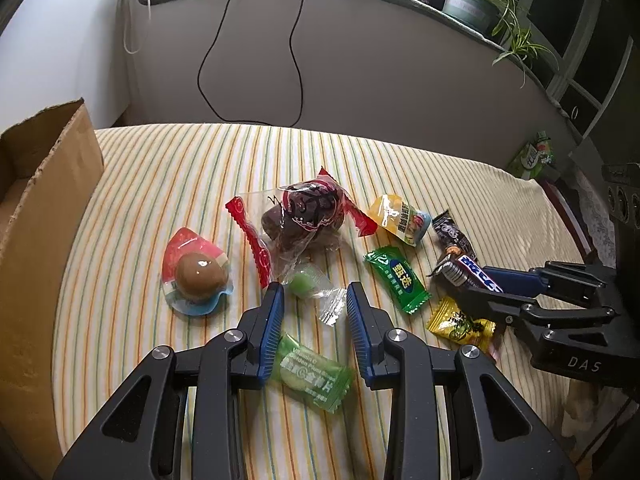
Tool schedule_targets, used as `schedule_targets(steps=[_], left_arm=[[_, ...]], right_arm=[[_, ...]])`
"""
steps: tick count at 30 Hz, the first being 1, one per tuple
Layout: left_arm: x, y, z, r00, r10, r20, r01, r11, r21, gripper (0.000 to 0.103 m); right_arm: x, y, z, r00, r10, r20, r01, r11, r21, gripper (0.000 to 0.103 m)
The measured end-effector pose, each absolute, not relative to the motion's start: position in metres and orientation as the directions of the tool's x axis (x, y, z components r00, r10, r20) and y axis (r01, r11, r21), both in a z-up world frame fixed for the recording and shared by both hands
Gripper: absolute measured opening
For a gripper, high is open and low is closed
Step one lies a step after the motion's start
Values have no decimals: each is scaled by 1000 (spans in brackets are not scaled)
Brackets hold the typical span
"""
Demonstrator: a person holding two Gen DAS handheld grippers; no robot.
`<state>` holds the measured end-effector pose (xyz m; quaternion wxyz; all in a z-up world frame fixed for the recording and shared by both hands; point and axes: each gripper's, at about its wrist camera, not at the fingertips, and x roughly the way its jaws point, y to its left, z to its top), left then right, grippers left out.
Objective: Organize snacks
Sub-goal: 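Grasp the green candy with the left tool while the right tool grasps the blue-white chocolate bar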
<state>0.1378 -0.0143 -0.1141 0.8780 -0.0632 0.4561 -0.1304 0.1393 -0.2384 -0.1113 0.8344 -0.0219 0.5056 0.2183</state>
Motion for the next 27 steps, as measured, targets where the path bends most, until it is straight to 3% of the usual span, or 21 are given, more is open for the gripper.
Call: schedule_targets(steps=[4, 7, 18, 19, 21, 22, 23, 27], left_arm=[[138, -15, -114, 555, -289, -780, 185, 957, -223, 31], [137, -15, -115, 553, -303, -776, 189, 953, -238, 16], [133, -16, -114, 560, -295, -774, 193, 955, -225, 12], [133, -16, -113, 558, -296, -775, 193, 955, -226, 13], [134, -16, -111, 559, -286, -779, 184, 958, -221, 29], [135, -17, -111, 560, -281, -780, 179, 960, -217, 48], [136, -19, -110, 564, -274, -779, 174, 962, -212, 53], [145, -26, -111, 561, -258, -787, 175, 966, -192, 53]], right_arm=[[138, -244, -112, 394, 351, -850, -376, 905, 199, 31], [136, -249, -112, 399, 354, -846, -369, 906, 205, 31], [132, -257, -108, 418, 347, -839, -358, 912, 199, 31], [132, -258, -108, 418, 349, -838, -358, 912, 201, 31], [132, -261, -107, 420, 353, -836, -358, 911, 205, 31], [132, -262, -107, 422, 353, -835, -357, 911, 204, 31], [132, -262, -106, 424, 352, -835, -355, 912, 204, 31], [132, -263, -106, 429, 346, -834, -349, 915, 200, 31]])
